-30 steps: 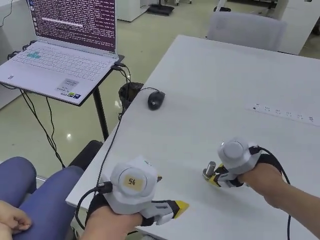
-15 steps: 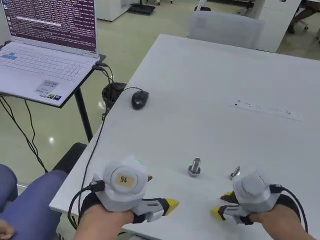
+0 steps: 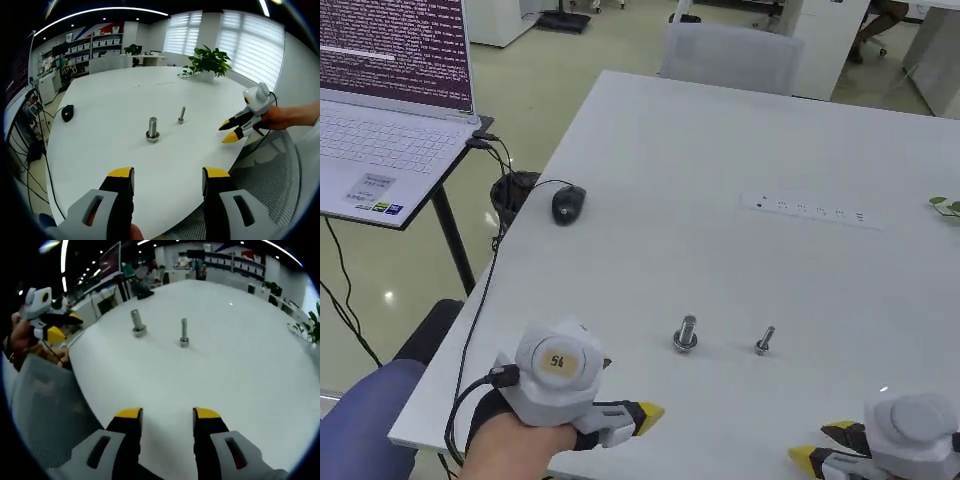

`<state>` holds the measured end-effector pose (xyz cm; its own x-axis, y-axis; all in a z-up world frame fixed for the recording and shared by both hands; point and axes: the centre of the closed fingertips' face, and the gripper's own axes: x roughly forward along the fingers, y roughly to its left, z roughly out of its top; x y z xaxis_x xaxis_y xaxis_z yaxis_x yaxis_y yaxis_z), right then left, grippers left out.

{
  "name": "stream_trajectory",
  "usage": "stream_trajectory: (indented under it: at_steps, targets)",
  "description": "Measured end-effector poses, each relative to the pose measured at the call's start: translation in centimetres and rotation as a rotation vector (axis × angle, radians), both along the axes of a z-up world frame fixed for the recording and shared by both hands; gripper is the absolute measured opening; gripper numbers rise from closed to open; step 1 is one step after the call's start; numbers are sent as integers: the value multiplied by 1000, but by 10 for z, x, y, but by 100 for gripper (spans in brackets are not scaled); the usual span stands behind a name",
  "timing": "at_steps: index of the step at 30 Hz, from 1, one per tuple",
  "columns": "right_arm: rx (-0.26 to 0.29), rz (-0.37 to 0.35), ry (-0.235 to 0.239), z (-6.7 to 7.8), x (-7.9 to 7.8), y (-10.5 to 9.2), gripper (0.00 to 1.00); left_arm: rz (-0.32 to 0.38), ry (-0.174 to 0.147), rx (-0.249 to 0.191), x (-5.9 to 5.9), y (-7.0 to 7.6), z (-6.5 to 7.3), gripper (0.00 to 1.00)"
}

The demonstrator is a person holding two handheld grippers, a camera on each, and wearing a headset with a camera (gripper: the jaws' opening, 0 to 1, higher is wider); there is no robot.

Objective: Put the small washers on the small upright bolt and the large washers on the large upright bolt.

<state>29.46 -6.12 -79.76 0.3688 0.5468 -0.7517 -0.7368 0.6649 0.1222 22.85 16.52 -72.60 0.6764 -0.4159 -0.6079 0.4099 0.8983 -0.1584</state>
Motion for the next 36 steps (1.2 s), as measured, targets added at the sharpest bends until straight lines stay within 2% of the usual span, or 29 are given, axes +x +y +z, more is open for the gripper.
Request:
stream_trajectory:
  at_steps: [1,4,12,19,36]
  targets:
    - [21,-34,-11,4,2,-3,42,-1,-2,-1,1,0,0,54]
    - [59,-68,-24,10,4,-7,46,-2,-8,-7,4,-1,2,54]
    - [71,-72,-43,16,2,-8,53,-16,-24,-13,9,-6,6,55]
    - [45,-60,-27,10,-2,-11,55,-21,-27,-19,9,-9,7,56]
    - [49,-52,-21,8,-6,-10,57,-16,-25,-19,6,-8,6,56]
